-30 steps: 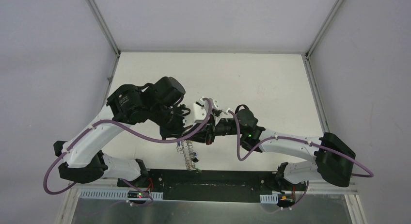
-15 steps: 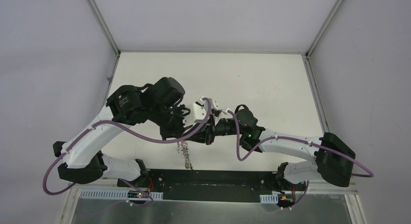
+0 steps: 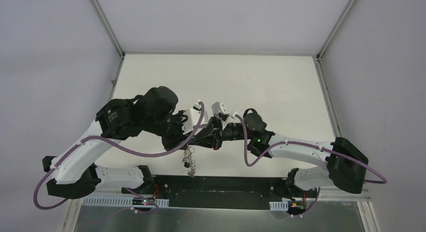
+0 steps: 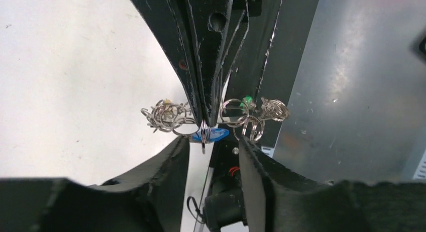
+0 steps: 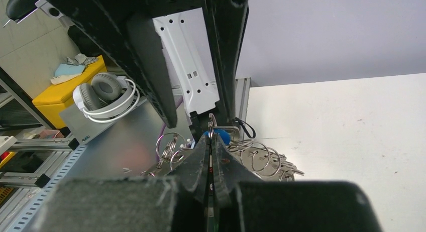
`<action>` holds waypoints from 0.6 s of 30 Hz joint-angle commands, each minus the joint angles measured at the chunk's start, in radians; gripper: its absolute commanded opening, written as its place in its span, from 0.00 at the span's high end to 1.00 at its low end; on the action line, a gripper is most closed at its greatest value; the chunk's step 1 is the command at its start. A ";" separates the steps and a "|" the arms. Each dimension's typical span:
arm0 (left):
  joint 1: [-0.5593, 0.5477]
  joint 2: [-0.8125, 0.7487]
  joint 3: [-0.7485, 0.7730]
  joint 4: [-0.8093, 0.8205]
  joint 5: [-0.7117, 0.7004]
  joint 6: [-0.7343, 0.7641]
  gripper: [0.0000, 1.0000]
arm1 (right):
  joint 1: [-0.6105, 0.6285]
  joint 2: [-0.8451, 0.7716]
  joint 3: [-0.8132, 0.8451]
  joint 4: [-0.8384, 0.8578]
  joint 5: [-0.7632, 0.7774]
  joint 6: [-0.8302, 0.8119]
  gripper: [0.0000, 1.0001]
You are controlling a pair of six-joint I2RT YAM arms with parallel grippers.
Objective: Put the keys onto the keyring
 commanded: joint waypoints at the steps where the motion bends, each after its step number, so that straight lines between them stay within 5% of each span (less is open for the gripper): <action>1: -0.011 -0.132 -0.087 0.161 -0.032 -0.048 0.54 | 0.001 -0.045 0.003 0.069 0.014 -0.015 1.00; 12: -0.011 -0.592 -0.554 0.674 -0.039 -0.077 0.49 | 0.000 -0.066 0.002 0.053 -0.007 -0.022 1.00; 18: -0.011 -0.717 -0.705 0.807 -0.036 -0.041 0.53 | 0.000 -0.066 0.005 0.050 -0.017 -0.020 1.00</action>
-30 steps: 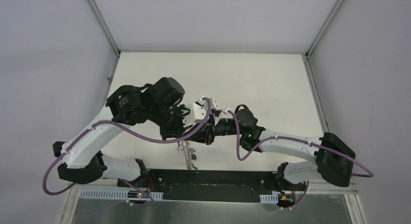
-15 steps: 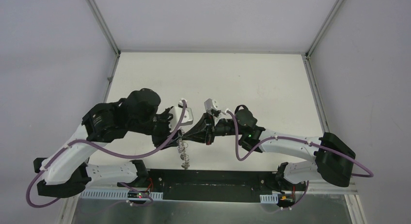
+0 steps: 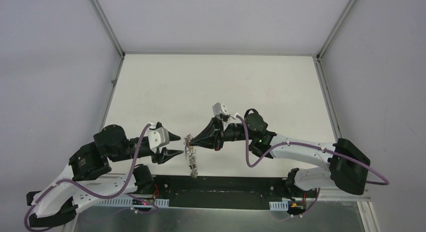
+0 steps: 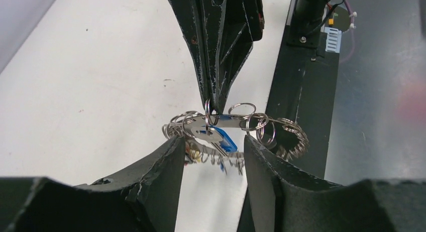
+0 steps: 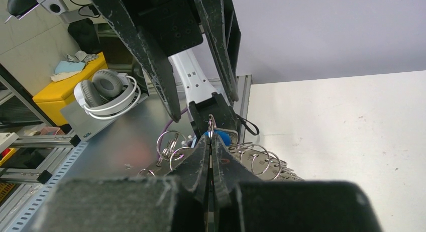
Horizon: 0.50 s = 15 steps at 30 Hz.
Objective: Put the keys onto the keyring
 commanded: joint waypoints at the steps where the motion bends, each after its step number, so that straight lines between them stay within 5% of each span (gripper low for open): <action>1: -0.011 -0.040 -0.060 0.188 0.005 0.035 0.55 | 0.000 -0.044 0.015 0.073 -0.014 -0.010 1.00; 15: -0.011 -0.012 -0.072 0.184 0.032 0.077 0.82 | 0.000 -0.053 0.013 0.060 -0.002 -0.012 1.00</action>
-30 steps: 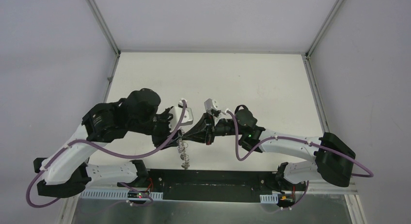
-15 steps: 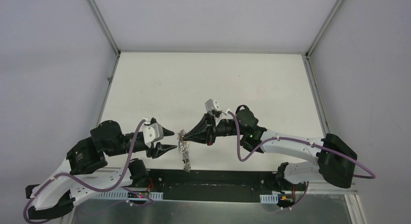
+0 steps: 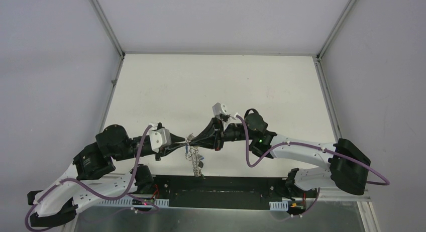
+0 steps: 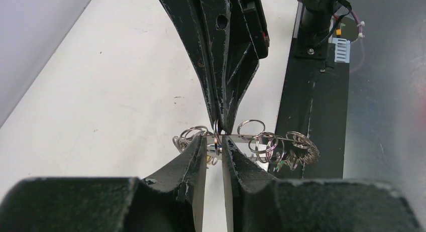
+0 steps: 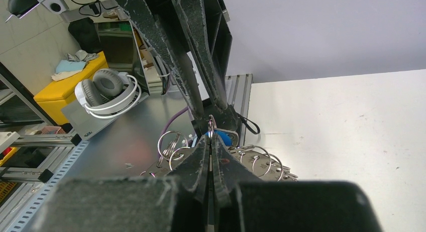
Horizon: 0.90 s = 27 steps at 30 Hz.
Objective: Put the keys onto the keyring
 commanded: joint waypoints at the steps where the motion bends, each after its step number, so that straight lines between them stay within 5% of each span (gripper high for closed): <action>1: -0.012 0.015 0.002 0.048 0.027 0.024 0.83 | 0.000 -0.050 0.013 0.068 0.002 -0.012 1.00; 8: -0.011 0.043 0.004 0.018 0.046 0.021 0.83 | 0.000 -0.050 0.011 0.067 0.007 -0.012 1.00; 14: -0.012 0.046 0.024 -0.030 0.030 0.036 0.98 | 0.000 -0.048 0.010 0.067 0.010 -0.011 1.00; 21: -0.011 0.034 0.046 -0.083 -0.007 0.036 0.80 | 0.000 -0.046 0.010 0.066 0.009 -0.010 1.00; 27: -0.011 0.040 0.047 -0.088 -0.009 0.032 0.87 | 0.000 -0.045 0.009 0.065 0.010 -0.010 1.00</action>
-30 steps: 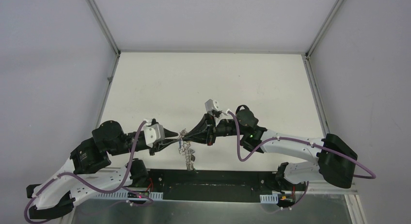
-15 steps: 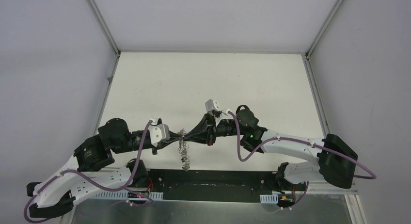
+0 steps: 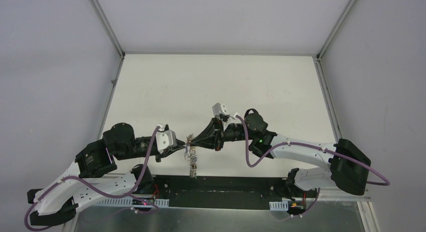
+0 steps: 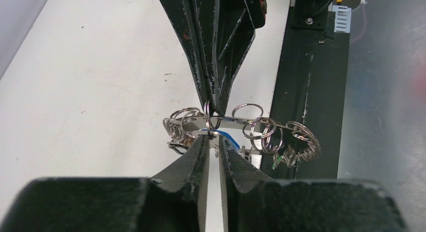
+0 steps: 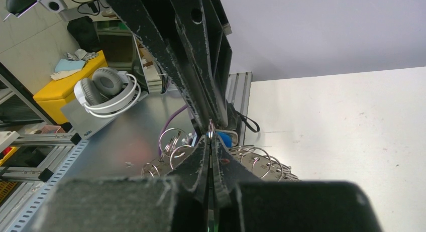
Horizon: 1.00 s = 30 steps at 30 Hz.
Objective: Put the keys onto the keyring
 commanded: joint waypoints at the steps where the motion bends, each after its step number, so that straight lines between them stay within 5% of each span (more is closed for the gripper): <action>1: -0.011 0.007 0.036 -0.002 -0.018 0.007 0.90 | 0.000 -0.041 0.010 0.078 0.008 -0.006 1.00; 5: -0.011 0.015 0.044 -0.002 -0.021 0.009 1.00 | -0.001 -0.040 0.008 0.079 0.011 -0.005 1.00; 17: -0.011 0.007 0.040 -0.007 -0.023 -0.005 1.00 | 0.000 -0.040 0.009 0.080 0.013 -0.005 1.00; 21: -0.011 0.018 0.053 -0.005 -0.036 -0.012 0.73 | 0.000 -0.038 0.008 0.079 0.014 -0.005 1.00; 23: -0.011 0.029 0.055 -0.004 -0.041 -0.017 0.71 | 0.000 -0.037 0.008 0.080 0.015 -0.003 1.00; 30: -0.011 0.059 0.059 0.006 -0.024 -0.013 0.84 | 0.000 -0.038 0.006 0.079 0.017 -0.002 1.00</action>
